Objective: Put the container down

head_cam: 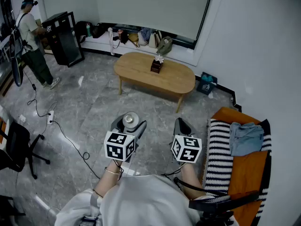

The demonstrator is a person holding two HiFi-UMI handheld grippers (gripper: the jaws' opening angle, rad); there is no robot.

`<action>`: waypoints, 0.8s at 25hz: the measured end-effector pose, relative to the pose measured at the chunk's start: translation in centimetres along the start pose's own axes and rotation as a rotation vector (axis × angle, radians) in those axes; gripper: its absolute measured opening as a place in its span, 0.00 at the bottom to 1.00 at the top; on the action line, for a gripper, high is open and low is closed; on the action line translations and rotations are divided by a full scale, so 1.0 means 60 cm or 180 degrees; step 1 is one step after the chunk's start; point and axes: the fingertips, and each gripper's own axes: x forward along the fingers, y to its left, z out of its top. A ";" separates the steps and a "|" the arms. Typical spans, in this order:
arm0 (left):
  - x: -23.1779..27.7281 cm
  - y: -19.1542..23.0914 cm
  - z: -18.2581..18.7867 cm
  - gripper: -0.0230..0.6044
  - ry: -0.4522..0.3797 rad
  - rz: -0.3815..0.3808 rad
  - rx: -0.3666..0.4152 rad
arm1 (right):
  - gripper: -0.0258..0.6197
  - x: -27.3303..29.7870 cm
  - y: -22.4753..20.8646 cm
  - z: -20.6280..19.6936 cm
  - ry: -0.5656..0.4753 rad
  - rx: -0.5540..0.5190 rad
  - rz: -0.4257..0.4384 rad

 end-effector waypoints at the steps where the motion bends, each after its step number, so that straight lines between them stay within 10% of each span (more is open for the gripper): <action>1: 0.001 0.002 0.001 0.58 0.0003 -0.0006 0.0008 | 0.08 0.001 -0.001 0.001 -0.0001 0.0007 -0.0014; 20: 0.031 0.005 0.000 0.58 0.0091 -0.0343 0.0151 | 0.08 0.009 -0.016 -0.015 0.0024 0.0310 -0.0314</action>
